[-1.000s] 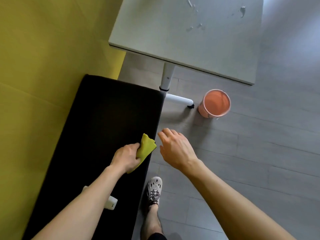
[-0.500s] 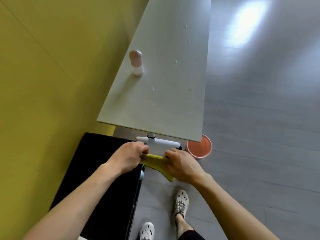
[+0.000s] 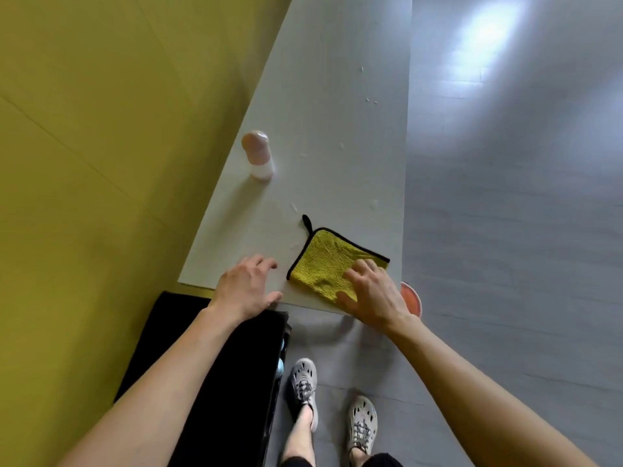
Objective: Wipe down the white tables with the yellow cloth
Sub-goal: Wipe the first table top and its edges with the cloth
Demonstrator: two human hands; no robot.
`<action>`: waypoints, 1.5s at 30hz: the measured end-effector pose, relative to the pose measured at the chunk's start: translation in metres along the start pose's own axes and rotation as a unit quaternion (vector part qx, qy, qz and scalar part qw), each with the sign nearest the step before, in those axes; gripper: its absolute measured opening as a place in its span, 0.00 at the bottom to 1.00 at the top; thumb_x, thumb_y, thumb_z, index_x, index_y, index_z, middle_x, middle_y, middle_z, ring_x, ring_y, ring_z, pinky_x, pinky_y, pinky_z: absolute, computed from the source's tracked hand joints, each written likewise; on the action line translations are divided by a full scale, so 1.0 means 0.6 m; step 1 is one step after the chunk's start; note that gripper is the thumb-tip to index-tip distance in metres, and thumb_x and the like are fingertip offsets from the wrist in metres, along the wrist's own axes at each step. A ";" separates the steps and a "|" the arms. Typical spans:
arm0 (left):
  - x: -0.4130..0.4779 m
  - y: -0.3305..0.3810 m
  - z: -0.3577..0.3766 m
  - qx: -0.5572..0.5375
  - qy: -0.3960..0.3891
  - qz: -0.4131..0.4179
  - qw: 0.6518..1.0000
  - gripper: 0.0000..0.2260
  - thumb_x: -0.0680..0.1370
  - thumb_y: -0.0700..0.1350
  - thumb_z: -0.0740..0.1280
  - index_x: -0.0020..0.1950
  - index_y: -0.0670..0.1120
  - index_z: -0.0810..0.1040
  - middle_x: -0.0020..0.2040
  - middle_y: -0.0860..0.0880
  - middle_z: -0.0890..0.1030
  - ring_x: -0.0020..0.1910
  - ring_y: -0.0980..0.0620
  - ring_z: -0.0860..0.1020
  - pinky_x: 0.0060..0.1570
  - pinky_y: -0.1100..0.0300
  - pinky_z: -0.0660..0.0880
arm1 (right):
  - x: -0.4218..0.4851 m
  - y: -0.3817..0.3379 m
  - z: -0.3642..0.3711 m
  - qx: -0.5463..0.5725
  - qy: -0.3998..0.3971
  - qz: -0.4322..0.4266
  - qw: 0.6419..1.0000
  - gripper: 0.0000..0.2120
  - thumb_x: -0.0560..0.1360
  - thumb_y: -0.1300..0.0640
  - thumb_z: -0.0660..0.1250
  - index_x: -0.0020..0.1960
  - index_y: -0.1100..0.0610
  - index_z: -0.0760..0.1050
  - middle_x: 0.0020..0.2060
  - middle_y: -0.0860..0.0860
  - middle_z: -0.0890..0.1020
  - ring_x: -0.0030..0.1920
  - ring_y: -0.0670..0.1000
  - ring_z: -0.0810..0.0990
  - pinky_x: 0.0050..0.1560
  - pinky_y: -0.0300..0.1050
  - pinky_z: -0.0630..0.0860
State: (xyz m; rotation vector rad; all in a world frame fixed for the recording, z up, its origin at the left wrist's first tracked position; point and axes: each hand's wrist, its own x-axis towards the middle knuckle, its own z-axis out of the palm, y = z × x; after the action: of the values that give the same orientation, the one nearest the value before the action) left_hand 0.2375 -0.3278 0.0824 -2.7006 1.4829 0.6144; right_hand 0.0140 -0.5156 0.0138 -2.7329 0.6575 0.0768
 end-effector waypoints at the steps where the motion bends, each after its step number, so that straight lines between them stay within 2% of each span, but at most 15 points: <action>1: 0.015 -0.021 0.011 0.015 -0.021 -0.020 0.999 0.38 0.75 0.65 0.77 0.81 0.56 0.68 0.79 0.47 0.71 0.76 0.43 0.72 0.73 0.45 0.72 | 0.014 0.007 0.013 -0.006 0.022 0.012 1.000 0.28 0.80 0.38 0.70 0.73 0.53 0.76 0.66 0.55 0.78 0.71 0.59 0.74 0.70 0.61 0.76; 3: 0.049 -0.067 0.027 0.046 -0.052 -0.054 0.996 0.51 0.71 0.71 0.77 0.87 0.60 0.56 0.87 0.44 0.54 0.85 0.41 0.59 0.80 0.39 0.62 | 0.046 0.019 0.023 -0.014 0.031 0.027 0.999 0.40 0.80 0.31 0.66 0.84 0.51 0.64 0.81 0.56 0.69 0.84 0.60 0.63 0.82 0.66 0.63; 5: 0.081 -0.117 0.036 0.056 -0.078 -0.086 0.992 0.60 0.67 0.75 0.77 0.88 0.63 0.43 0.89 0.44 0.40 0.88 0.40 0.47 0.83 0.34 0.56 | 0.080 0.034 0.031 -0.057 0.002 -0.007 0.998 0.45 0.81 0.24 0.57 0.89 0.46 0.50 0.88 0.53 0.53 0.88 0.55 0.47 0.87 0.67 0.48; 8: 0.112 -0.174 0.044 0.062 -0.122 -0.121 0.983 0.69 0.61 0.82 0.73 0.85 0.63 0.30 0.86 0.43 0.29 0.87 0.39 0.36 0.84 0.31 0.49 | 0.106 0.025 0.057 -0.091 -0.039 -0.045 0.994 0.42 0.84 0.25 0.47 0.89 0.44 0.41 0.88 0.51 0.42 0.88 0.52 0.37 0.86 0.66 0.45; 11: 0.122 -0.195 0.051 0.065 -0.149 -0.109 0.981 0.70 0.58 0.87 0.67 0.82 0.63 0.23 0.82 0.43 0.22 0.84 0.39 0.28 0.83 0.29 0.44 | 0.098 -0.050 0.099 -0.070 -0.007 0.019 0.997 0.40 0.85 0.28 0.47 0.89 0.45 0.41 0.88 0.56 0.38 0.87 0.55 0.35 0.86 0.68 0.40; 15: 0.120 -0.195 0.048 0.088 -0.145 -0.084 0.982 0.68 0.62 0.87 0.64 0.82 0.60 0.23 0.83 0.41 0.24 0.85 0.37 0.30 0.83 0.28 0.47 | 0.115 -0.178 0.143 -0.060 0.003 -0.006 0.998 0.40 0.84 0.27 0.50 0.89 0.42 0.44 0.87 0.59 0.38 0.87 0.60 0.35 0.85 0.70 0.42; 20: 0.117 -0.183 0.043 0.098 -0.138 -0.082 0.982 0.69 0.59 0.89 0.61 0.82 0.60 0.23 0.84 0.41 0.26 0.86 0.37 0.32 0.84 0.30 0.49 | 0.122 -0.146 0.128 -0.044 -0.001 0.018 0.999 0.33 0.87 0.30 0.47 0.88 0.38 0.46 0.88 0.52 0.41 0.87 0.52 0.35 0.86 0.65 0.41; 23: 0.114 -0.184 0.045 0.099 -0.129 -0.081 0.983 0.69 0.58 0.89 0.61 0.83 0.60 0.24 0.85 0.41 0.27 0.86 0.37 0.33 0.84 0.31 0.50 | 0.165 -0.038 0.098 -0.043 0.022 0.146 0.988 0.34 0.85 0.29 0.45 0.88 0.39 0.44 0.88 0.51 0.40 0.87 0.51 0.36 0.86 0.61 0.37; 26: 0.113 -0.185 0.048 0.109 -0.127 -0.077 0.983 0.69 0.59 0.89 0.60 0.83 0.59 0.23 0.85 0.40 0.27 0.86 0.37 0.34 0.84 0.32 0.51 | 0.225 0.099 0.045 -0.033 0.055 0.311 0.948 0.41 0.82 0.30 0.40 0.89 0.49 0.45 0.88 0.53 0.40 0.88 0.51 0.38 0.86 0.59 0.39; 28: 0.114 -0.187 0.051 0.112 -0.125 -0.078 0.983 0.69 0.60 0.88 0.60 0.83 0.59 0.24 0.85 0.40 0.28 0.86 0.36 0.35 0.84 0.32 0.51 | 0.248 0.131 0.031 -0.029 0.053 0.348 0.936 0.44 0.80 0.30 0.37 0.89 0.53 0.44 0.88 0.53 0.40 0.88 0.51 0.37 0.86 0.60 0.40; 31: 0.114 -0.187 0.051 0.117 -0.124 -0.075 0.983 0.69 0.60 0.88 0.61 0.83 0.59 0.24 0.86 0.40 0.30 0.87 0.36 0.36 0.84 0.32 0.52 | 0.237 0.037 0.061 -0.046 0.036 0.244 0.968 0.39 0.83 0.27 0.42 0.89 0.42 0.40 0.88 0.55 0.38 0.87 0.56 0.34 0.85 0.65 0.35; 35: 0.114 -0.185 0.045 0.104 -0.115 -0.078 0.985 0.69 0.60 0.88 0.62 0.84 0.59 0.26 0.87 0.40 0.32 0.87 0.37 0.37 0.83 0.32 0.54 | 0.180 -0.170 0.121 -0.057 0.021 0.035 0.998 0.36 0.85 0.31 0.52 0.89 0.41 0.48 0.88 0.57 0.42 0.88 0.59 0.37 0.85 0.70 0.43; 39: 0.114 -0.184 0.046 0.109 -0.117 -0.078 0.984 0.69 0.58 0.89 0.60 0.83 0.59 0.24 0.86 0.40 0.30 0.87 0.36 0.36 0.84 0.32 0.53 | 0.178 -0.128 0.111 -0.045 -0.012 -0.071 0.996 0.34 0.85 0.34 0.56 0.88 0.39 0.51 0.89 0.51 0.46 0.88 0.55 0.41 0.87 0.63 0.41; 42: 0.114 -0.186 0.049 0.113 -0.114 -0.077 0.984 0.69 0.57 0.90 0.56 0.83 0.59 0.23 0.86 0.40 0.29 0.87 0.36 0.36 0.84 0.31 0.52 | 0.196 0.050 0.070 -0.055 0.033 0.076 0.995 0.37 0.81 0.32 0.55 0.87 0.43 0.59 0.88 0.52 0.54 0.88 0.57 0.50 0.86 0.64 0.46; 45: 0.113 -0.187 0.050 0.110 -0.114 -0.077 0.984 0.69 0.57 0.90 0.57 0.83 0.59 0.23 0.86 0.40 0.29 0.87 0.36 0.35 0.84 0.31 0.51 | 0.192 0.157 0.035 -0.035 0.061 0.268 0.961 0.39 0.81 0.30 0.49 0.88 0.46 0.54 0.89 0.54 0.50 0.88 0.56 0.46 0.86 0.66 0.47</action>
State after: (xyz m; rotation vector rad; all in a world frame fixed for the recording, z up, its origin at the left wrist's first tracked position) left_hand 0.3510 -0.3152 0.0109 -2.4535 1.1968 0.6813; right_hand 0.0745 -0.6380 -0.0490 -2.5583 1.4403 0.0585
